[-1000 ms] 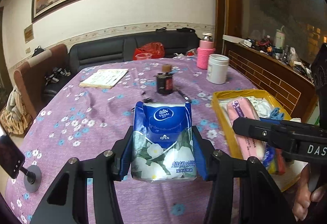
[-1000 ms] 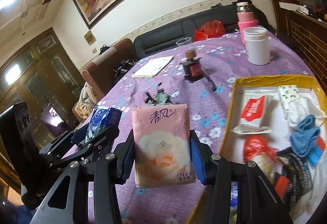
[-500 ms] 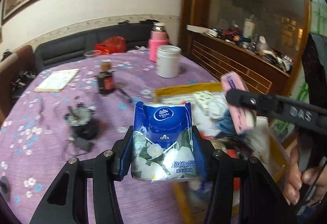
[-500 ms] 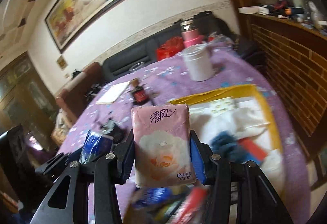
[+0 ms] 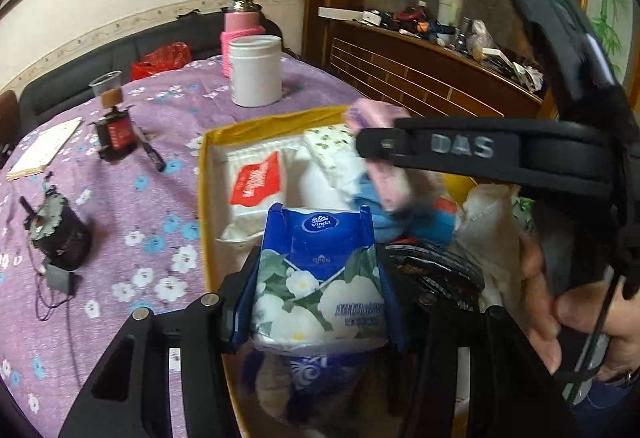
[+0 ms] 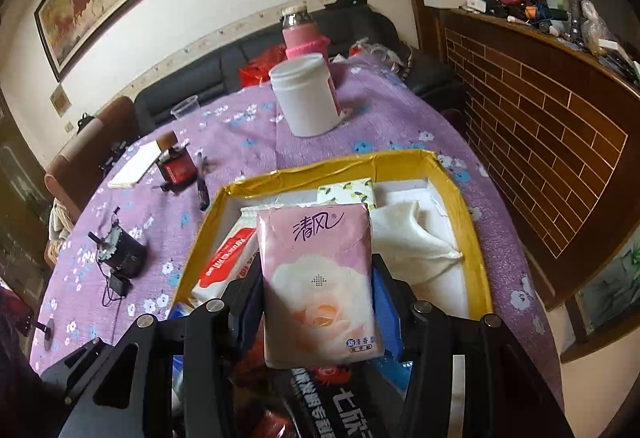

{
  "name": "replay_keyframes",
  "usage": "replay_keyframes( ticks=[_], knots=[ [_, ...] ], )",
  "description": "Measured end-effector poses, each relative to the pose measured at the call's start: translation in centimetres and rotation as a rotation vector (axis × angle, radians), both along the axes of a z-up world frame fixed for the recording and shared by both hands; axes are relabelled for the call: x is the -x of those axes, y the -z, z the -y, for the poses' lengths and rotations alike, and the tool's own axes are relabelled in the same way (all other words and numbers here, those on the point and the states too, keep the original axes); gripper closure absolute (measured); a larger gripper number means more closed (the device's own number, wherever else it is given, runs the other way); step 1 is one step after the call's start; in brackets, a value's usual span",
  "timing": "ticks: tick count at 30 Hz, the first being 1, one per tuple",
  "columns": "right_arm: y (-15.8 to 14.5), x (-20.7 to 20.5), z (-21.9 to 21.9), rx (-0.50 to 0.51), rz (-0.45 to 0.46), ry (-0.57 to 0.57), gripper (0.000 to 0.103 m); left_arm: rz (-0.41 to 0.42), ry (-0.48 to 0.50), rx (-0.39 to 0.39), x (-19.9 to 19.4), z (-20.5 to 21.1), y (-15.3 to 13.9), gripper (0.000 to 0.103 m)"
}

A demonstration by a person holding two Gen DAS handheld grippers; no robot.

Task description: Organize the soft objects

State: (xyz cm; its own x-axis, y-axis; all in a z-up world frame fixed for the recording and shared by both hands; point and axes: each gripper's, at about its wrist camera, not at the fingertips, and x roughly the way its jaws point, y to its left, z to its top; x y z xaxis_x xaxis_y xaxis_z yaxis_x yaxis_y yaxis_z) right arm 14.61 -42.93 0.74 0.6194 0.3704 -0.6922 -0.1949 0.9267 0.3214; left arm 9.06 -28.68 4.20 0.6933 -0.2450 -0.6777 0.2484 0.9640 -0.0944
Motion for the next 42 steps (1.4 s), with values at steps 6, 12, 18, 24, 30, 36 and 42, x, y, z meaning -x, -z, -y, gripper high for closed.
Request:
replay_keyframes(
  ticks=[6,12,18,24,30,36,42],
  knots=[
    [1.0,-1.6,-0.4,-0.051,-0.07,-0.029,0.047,0.013,0.034,0.01,0.4,0.4,-0.3,0.045],
    [-0.2,-0.4,-0.3,-0.056,-0.026,-0.01,0.039,0.048,0.032,0.019,1.1,0.2,-0.9,0.032],
    [-2.0,1.2,0.0,-0.066,0.022,0.008,0.033,0.092,0.032,-0.005,2.3,0.3,-1.7,0.03],
    [-2.9,2.9,0.3,-0.075,0.046,0.022,0.029,0.127,0.039,-0.035,3.4,0.4,-2.0,0.027],
    [-2.9,3.9,0.2,-0.073,0.043,0.027,0.029,0.157,0.042,-0.053,4.3,0.5,-2.3,0.027],
    [-3.1,5.0,0.1,-0.065,0.05,0.038,0.029,0.18,0.047,-0.061,5.1,0.4,-2.7,0.027],
    [-3.5,6.8,0.1,-0.025,0.078,0.07,0.024,0.213,0.03,-0.065,6.4,-0.3,-3.0,0.002]
  ],
)
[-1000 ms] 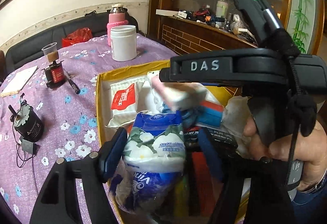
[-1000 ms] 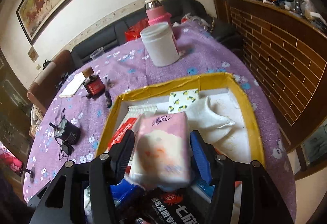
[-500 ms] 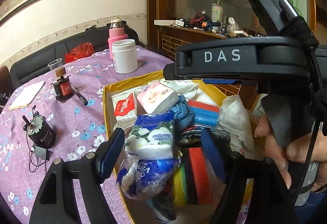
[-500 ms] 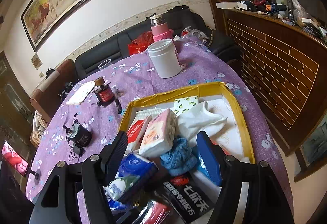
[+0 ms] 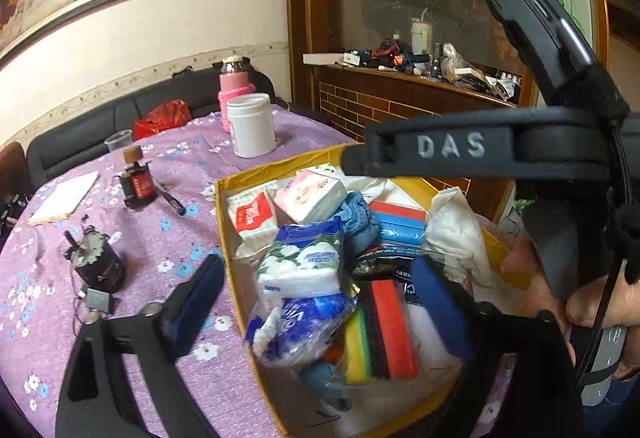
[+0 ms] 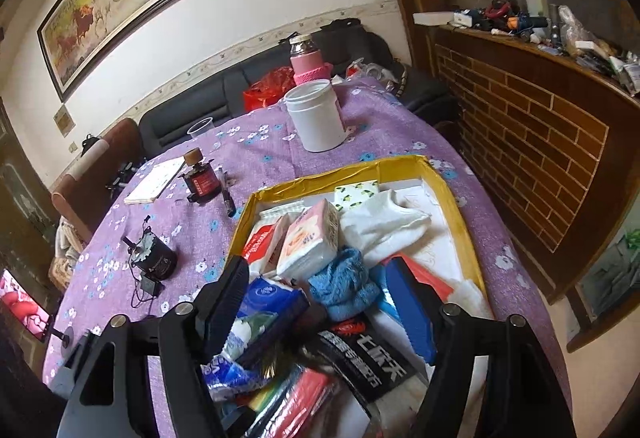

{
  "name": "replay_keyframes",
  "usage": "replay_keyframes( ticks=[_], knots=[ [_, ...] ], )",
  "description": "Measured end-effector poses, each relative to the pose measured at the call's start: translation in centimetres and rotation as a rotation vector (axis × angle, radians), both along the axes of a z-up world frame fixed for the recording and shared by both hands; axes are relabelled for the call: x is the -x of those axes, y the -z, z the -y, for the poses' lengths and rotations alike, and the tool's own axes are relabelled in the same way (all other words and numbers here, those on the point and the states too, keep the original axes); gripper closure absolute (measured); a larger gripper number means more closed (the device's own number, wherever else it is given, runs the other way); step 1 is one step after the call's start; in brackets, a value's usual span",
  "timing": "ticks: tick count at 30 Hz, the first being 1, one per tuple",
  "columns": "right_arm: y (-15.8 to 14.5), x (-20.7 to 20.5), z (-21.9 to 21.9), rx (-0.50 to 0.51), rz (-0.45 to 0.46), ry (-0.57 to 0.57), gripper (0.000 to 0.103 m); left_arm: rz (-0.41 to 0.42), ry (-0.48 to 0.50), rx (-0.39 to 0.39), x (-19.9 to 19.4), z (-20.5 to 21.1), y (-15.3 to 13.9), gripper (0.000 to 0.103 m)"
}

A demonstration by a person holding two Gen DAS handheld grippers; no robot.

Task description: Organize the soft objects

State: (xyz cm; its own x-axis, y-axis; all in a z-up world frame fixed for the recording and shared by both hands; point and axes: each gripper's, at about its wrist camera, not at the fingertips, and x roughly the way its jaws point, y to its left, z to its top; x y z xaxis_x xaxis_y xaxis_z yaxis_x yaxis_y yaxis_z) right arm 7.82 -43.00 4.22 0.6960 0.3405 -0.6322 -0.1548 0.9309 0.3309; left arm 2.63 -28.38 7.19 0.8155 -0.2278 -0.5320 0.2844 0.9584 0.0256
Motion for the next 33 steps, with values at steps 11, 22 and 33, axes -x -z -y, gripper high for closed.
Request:
replay_keyframes(
  ticks=[11,22,33],
  knots=[
    [1.2,6.3,-0.8,0.12,0.1,0.169,0.011,-0.094,-0.044,-0.152,2.4,-1.8,1.0,0.0],
    [1.9,10.7,-3.3,0.146,0.15,0.196,0.01,0.038,-0.112,-0.26,7.0,-3.5,0.7,0.0],
    [1.3,11.0,-5.3,0.178,0.159,0.184,0.01,-0.035,-0.08,-0.16,6.2,-5.2,1.1,0.0]
  ],
)
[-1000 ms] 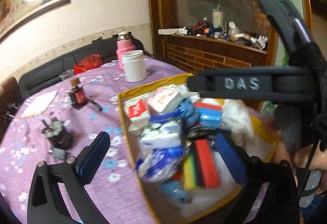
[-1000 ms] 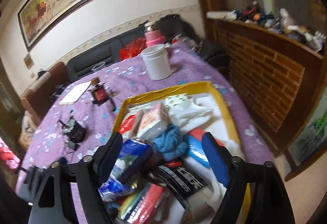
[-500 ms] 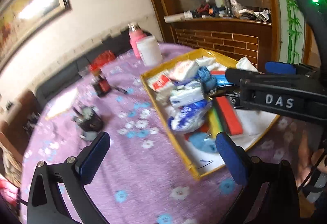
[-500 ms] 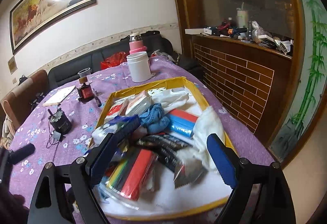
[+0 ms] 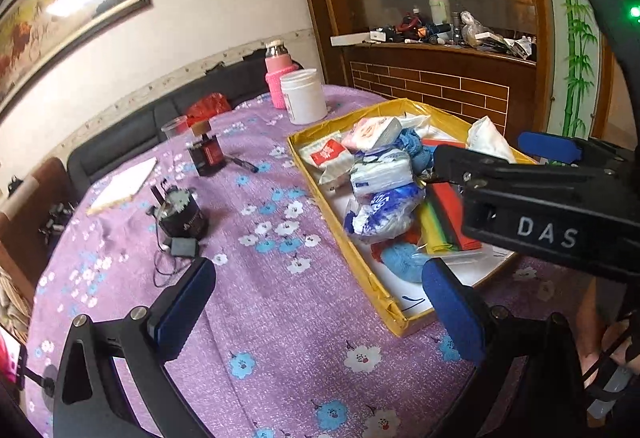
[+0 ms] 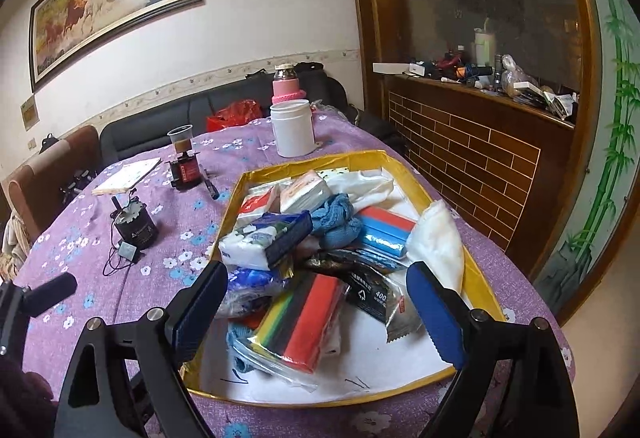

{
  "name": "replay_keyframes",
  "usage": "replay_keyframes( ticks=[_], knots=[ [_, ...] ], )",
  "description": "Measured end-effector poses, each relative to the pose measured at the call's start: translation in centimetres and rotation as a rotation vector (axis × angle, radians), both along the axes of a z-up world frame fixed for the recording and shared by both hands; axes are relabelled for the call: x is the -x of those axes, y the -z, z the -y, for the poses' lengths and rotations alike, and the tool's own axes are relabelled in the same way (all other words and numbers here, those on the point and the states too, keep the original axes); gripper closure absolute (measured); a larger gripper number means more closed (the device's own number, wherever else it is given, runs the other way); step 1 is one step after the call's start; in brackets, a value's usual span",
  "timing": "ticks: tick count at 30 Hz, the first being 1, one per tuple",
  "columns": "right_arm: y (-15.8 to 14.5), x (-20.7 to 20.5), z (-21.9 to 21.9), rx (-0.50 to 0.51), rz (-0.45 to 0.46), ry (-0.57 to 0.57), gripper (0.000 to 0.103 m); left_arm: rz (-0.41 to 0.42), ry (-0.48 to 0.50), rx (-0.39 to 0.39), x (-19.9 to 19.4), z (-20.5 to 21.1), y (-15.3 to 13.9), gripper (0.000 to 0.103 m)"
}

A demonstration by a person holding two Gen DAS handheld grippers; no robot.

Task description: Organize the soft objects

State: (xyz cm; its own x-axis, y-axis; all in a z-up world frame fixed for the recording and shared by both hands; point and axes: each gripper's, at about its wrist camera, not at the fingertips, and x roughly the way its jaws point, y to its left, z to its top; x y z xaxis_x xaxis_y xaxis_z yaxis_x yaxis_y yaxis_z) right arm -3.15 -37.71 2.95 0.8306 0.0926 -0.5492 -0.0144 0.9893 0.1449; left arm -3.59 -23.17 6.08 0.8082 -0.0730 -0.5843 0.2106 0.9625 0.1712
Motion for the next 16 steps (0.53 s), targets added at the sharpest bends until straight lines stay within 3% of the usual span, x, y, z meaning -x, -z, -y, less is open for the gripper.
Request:
replay_keyframes(
  ticks=[10,16],
  knots=[
    [-0.2,-0.9,-0.2,-0.006,0.017,-0.008,0.009,-0.089,-0.019,0.089,-2.6,-1.2,0.8,0.0],
    [0.1,-1.4,0.8,-0.025,0.012,0.012,0.009,-0.105,0.007,0.064,-2.9,-0.4,1.5,0.0]
  ],
)
